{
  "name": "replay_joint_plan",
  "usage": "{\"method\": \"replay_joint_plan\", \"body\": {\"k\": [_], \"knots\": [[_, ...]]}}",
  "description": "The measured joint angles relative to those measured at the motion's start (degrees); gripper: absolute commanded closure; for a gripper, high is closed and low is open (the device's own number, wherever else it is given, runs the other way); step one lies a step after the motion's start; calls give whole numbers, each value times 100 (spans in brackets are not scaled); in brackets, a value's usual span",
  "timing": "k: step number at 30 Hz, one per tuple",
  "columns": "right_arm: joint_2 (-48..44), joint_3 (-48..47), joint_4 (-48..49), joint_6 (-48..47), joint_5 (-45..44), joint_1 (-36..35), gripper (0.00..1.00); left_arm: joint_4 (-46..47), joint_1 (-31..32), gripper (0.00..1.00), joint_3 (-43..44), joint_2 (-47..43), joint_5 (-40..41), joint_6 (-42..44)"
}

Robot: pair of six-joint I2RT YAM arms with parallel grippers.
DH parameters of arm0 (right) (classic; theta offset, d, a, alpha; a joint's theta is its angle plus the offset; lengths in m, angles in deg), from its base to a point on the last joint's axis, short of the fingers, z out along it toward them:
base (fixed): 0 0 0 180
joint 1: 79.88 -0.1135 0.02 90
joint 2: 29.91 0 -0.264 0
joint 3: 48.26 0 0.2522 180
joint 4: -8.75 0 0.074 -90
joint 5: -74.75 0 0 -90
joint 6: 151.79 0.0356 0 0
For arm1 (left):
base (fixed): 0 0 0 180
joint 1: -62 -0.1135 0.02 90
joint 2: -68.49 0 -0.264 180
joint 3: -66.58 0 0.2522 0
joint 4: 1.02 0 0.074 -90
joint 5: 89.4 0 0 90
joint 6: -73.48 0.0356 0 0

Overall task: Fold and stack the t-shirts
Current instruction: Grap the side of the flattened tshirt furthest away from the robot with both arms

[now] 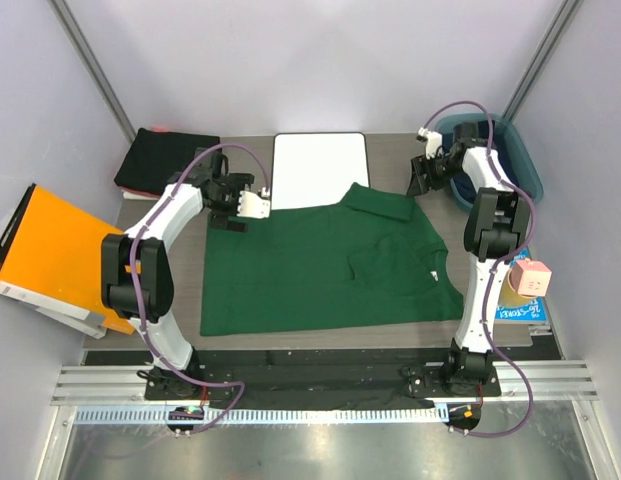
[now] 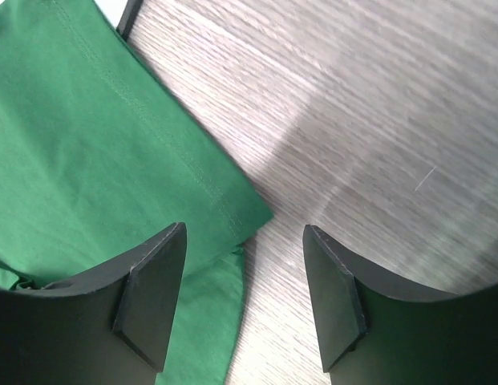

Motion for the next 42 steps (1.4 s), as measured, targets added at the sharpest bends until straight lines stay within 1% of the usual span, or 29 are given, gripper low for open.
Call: {"method": "replay_joint_plan", "body": {"k": [4,8,20,31,35,36,38,39,40,42], "knots": [[0,195,20,26,31,46,38,-52,2,0,208,162,9,70],[9,341,9,39,52,44,39,-81,22,0,428,317,24,166],[44,361,50,96,184,31,46,-197,57,0,459,367,24,446],[343,-70,116,197,363,-151,49,-219,125,0,459,448,31,573],[365,-103,146,205,376,-216,54,-258,125,0,492,483,35,597],[365,-101,146,205,372,-223,59,-271,125,0,518,503,35,597],[367,-87,153,192,365,-225,66,-267,125,0,551,529,35,597],[367,-74,155,190,358,-225,76,-267,125,0,555,531,37,597],[369,-66,160,184,341,-225,83,-269,125,0,555,535,39,597],[374,-39,160,155,306,-225,99,-254,125,0,555,555,46,590]]}}
